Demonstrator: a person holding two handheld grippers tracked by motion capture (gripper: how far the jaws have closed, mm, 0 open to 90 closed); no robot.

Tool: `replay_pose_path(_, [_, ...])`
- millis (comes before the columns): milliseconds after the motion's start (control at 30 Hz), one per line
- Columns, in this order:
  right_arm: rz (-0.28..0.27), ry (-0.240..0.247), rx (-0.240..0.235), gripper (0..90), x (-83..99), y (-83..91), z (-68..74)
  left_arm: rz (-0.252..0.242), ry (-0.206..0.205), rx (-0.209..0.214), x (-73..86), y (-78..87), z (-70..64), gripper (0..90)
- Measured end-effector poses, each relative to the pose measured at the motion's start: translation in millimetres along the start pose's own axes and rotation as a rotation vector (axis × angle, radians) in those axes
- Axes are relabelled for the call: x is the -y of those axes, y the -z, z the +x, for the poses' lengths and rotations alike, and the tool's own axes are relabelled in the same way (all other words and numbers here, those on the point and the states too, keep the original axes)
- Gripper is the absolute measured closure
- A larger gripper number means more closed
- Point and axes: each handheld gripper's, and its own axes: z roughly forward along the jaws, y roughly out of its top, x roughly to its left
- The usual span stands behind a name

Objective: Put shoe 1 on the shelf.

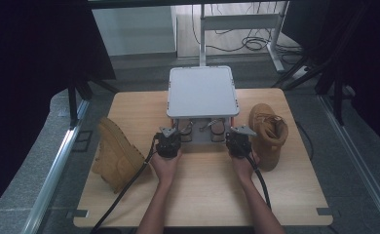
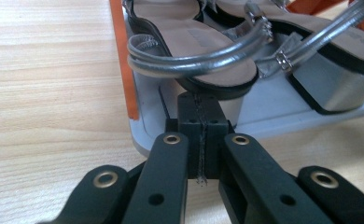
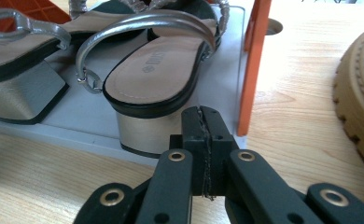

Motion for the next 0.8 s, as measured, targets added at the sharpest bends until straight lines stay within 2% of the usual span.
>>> replay_pose_path(167, [0.004, 0.014, 0.011, 89.6, -0.2, -5.6, 4.3, 0.011, 0.008, 0.006, 1.7, -5.1, 1.2, 89.7])
replay_pose_path(400, [0.003, 0.005, 0.014, 89.6, -0.3, -6.9, 4.0, 0.015, 0.019, 0.019, 1.2, -6.4, 2.8, 89.6])
replay_pose_path(800, [-0.001, 0.013, -0.009, 89.7, -0.5, -9.3, 11.3, 0.01, 0.034, 0.036, 1.7, -7.3, -0.2, 89.6])
